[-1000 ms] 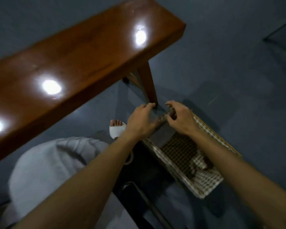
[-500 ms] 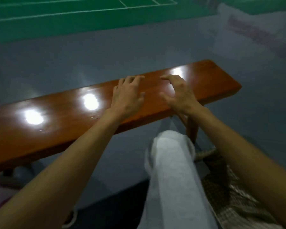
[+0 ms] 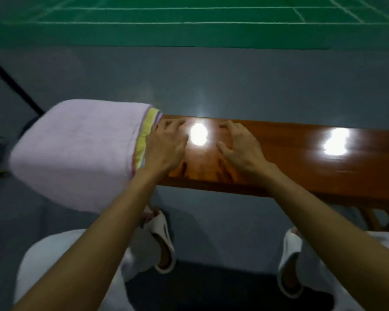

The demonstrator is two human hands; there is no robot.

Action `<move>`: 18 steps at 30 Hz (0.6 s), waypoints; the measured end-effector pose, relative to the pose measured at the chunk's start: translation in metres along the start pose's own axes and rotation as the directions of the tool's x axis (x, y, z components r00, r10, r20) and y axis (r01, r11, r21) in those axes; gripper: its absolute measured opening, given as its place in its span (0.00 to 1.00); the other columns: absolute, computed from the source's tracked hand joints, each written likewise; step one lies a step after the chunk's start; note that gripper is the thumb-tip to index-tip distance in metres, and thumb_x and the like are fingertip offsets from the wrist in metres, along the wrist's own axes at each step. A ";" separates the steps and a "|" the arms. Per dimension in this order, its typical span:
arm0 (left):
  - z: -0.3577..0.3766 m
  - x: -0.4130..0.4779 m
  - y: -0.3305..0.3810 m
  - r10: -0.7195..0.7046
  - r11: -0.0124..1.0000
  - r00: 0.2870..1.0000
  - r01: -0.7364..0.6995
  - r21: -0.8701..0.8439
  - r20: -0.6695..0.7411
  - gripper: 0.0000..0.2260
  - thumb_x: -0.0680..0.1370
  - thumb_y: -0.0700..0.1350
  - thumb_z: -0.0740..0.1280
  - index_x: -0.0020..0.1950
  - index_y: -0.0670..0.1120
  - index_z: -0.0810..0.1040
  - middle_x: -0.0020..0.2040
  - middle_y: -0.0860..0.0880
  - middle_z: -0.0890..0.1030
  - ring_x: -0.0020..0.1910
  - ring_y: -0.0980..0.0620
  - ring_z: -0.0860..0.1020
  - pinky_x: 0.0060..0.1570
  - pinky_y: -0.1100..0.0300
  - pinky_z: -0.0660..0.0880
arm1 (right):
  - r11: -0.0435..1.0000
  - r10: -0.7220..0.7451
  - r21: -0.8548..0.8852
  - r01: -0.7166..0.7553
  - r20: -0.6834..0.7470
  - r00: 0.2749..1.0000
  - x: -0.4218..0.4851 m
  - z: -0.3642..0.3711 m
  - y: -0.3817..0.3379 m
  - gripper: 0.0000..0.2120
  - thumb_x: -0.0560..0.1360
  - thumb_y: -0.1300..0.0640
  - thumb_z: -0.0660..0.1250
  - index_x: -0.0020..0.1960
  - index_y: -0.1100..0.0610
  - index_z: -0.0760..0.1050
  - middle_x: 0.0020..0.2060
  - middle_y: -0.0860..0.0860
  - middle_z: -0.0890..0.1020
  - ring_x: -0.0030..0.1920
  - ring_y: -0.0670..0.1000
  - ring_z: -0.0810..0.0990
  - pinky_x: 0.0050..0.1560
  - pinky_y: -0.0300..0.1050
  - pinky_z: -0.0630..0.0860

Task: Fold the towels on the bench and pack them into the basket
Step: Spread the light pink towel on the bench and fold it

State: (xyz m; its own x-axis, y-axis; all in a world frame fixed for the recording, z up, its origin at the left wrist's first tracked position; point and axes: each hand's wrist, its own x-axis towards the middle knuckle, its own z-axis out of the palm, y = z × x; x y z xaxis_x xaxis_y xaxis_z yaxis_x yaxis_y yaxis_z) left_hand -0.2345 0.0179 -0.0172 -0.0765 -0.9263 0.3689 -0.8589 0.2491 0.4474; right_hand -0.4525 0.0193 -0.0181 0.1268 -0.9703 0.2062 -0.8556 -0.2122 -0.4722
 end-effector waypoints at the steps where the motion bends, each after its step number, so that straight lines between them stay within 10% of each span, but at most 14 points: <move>1: -0.010 -0.002 -0.021 -0.023 0.999 0.999 0.024 0.025 -0.039 0.16 0.81 0.45 0.65 0.69 0.46 0.79 0.65 0.42 0.80 0.62 0.37 0.75 0.64 0.42 0.74 | 1.000 -0.021 0.013 0.021 0.013 1.000 0.007 0.013 -0.017 0.23 0.78 0.48 0.67 0.72 0.51 0.70 0.66 0.52 0.76 0.65 0.55 0.76 0.62 0.55 0.76; 18: -0.091 -0.032 -0.252 -0.506 0.813 0.780 0.574 0.100 -0.368 0.15 0.83 0.46 0.63 0.68 0.43 0.76 0.67 0.43 0.75 0.65 0.39 0.69 0.62 0.46 0.68 | 0.989 -0.063 0.130 0.063 -0.008 0.998 0.087 0.151 -0.190 0.17 0.78 0.45 0.70 0.56 0.58 0.79 0.50 0.52 0.81 0.45 0.52 0.80 0.47 0.44 0.80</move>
State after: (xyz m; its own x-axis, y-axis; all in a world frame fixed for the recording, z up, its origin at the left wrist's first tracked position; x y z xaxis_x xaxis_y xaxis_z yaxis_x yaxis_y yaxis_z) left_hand 0.0302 0.0103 -0.0678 0.5611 -0.7449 0.3610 -0.7926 -0.3577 0.4939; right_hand -0.2029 -0.0422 -0.0401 0.1762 -0.9540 0.2425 -0.7731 -0.2866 -0.5658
